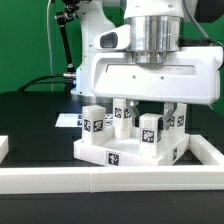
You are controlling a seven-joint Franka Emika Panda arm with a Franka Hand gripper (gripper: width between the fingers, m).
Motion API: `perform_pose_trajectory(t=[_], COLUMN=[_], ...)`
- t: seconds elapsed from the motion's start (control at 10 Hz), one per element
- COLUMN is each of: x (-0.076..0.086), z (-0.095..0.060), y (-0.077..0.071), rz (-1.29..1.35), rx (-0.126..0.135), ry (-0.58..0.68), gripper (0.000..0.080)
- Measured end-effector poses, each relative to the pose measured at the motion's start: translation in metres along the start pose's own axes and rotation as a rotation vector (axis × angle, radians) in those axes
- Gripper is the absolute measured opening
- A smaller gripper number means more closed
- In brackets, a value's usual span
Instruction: Assemble square table
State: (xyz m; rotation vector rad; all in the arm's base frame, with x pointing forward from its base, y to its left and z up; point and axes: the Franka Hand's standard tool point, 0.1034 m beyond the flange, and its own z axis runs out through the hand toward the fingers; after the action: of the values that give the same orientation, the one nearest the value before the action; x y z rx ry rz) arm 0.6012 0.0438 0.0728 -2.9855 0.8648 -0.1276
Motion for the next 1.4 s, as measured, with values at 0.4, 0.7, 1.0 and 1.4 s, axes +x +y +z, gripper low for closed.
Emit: perform_pose_trajectory(t=[0.4,0.7,1.0,1.4], x=[-0.0001,-0.0015,-0.0023,-0.0053], z=[0.0001,0.0,0.0002,0.0003], y=[-0.0001,-0.0003,-0.0009,-0.0049], rz=[0.25,0.547,0.89,1.181], rx=[0.001,0.002,0.012,0.012], ry=[-0.001,-0.002,-0.011,-0.016], gripper=[0.0288,0.029,0.029,0.029])
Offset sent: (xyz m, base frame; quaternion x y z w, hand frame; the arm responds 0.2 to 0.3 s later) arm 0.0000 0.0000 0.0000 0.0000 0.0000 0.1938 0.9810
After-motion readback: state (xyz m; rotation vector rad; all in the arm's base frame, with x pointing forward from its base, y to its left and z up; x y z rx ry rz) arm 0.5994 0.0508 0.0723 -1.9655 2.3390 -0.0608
